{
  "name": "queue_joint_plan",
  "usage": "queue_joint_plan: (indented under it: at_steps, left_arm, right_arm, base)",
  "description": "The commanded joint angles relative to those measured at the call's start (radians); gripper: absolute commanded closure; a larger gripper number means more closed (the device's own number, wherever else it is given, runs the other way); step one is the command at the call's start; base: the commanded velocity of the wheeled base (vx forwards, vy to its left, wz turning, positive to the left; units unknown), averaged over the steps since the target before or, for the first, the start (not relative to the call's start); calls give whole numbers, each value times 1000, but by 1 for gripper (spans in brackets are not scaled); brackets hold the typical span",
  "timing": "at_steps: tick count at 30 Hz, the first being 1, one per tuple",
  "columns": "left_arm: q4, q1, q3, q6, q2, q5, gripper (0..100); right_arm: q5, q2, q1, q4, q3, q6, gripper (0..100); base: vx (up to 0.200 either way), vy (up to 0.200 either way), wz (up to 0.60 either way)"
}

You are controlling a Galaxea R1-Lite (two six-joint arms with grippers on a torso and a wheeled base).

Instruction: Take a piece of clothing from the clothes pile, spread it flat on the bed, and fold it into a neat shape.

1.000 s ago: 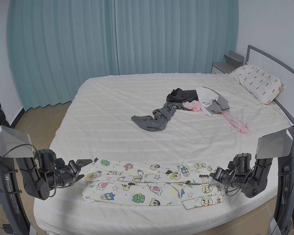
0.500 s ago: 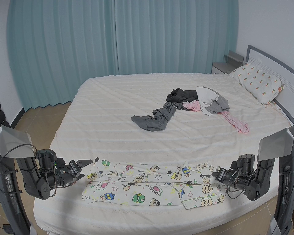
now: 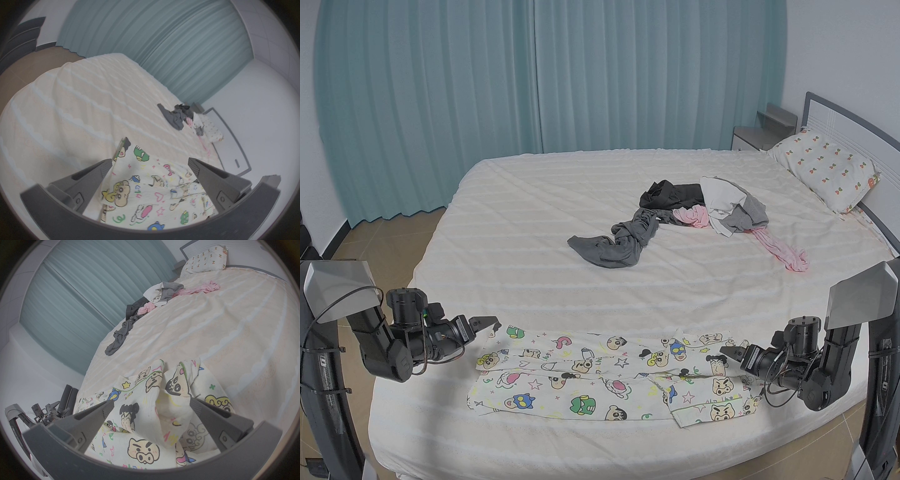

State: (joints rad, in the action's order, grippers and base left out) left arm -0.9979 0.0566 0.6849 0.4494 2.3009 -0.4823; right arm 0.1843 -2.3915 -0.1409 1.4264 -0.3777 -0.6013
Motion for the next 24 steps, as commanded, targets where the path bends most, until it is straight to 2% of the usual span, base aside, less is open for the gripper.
queue_joint_plan:
  at_steps: [1, 4, 24]
  left_arm:
    - [446, 20, 269, -363, 29, -33, 0]
    - [513, 17, 301, -423, 43, -55, 0]
    - [530, -27, 369, -455, 134, -55, 0]
  right_arm:
    - [0, -3, -9, 37, 29, -2, 0]
    - [0, -9, -20, 91, 59, 0, 0]
    - [3, -14, -31, 105, 69, -3, 0]
  base:
    - [0, 0, 0]
    - [0, 0, 0]
    - [0, 0, 0]
